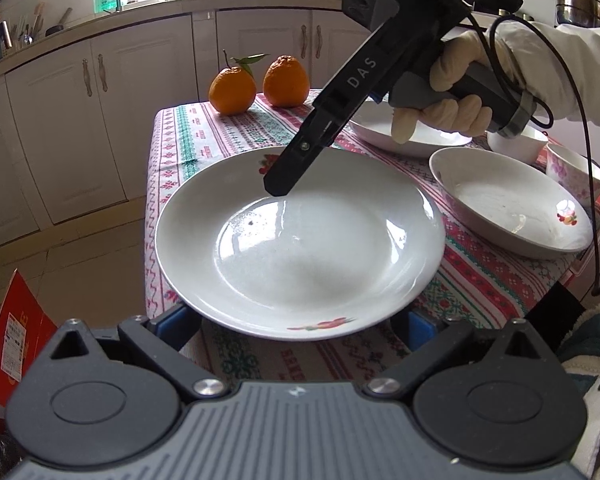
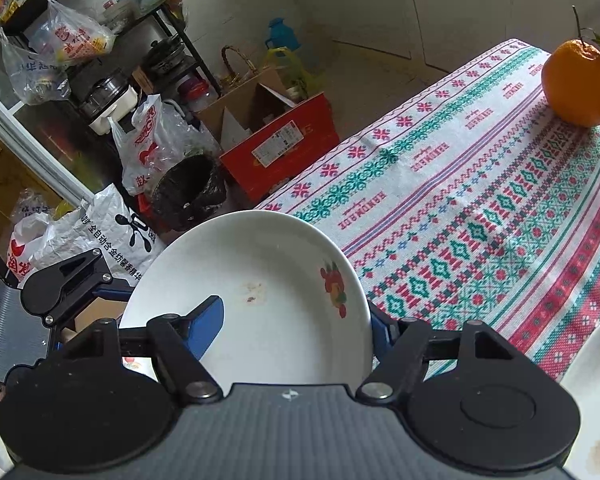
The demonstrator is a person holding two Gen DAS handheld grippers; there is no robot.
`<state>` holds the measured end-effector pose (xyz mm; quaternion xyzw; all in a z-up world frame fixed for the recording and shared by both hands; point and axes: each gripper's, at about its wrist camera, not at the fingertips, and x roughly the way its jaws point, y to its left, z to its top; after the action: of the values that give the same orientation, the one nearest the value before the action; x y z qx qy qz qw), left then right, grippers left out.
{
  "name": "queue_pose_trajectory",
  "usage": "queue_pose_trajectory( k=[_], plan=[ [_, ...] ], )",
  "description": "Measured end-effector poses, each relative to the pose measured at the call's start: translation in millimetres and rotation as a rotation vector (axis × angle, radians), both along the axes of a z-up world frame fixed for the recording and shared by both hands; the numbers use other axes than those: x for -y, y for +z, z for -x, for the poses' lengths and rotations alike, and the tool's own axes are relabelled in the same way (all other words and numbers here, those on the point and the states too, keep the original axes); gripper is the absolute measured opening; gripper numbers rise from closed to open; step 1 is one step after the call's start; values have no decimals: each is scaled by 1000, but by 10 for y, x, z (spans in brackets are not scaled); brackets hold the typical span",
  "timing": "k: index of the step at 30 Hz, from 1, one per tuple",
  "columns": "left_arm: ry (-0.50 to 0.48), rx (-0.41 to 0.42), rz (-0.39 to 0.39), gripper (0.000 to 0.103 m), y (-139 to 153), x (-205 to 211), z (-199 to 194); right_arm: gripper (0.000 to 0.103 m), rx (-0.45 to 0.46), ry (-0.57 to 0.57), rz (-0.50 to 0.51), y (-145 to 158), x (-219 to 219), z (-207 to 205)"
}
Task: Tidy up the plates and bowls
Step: 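Lift the gripped white plate off the tablecloth with the right gripper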
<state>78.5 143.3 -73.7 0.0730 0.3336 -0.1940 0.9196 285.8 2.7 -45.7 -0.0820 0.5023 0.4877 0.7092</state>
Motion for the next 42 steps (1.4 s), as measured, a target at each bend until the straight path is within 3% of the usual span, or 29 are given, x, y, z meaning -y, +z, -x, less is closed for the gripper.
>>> queue_pose_trajectory(
  k=[20, 42],
  plan=[
    [-48, 11, -20, 100, 0, 3, -564, 79, 54, -101, 6, -64, 41, -529],
    [-47, 7, -29, 100, 24, -16, -617, 82, 56, -124, -12, -91, 32, -675]
  ],
)
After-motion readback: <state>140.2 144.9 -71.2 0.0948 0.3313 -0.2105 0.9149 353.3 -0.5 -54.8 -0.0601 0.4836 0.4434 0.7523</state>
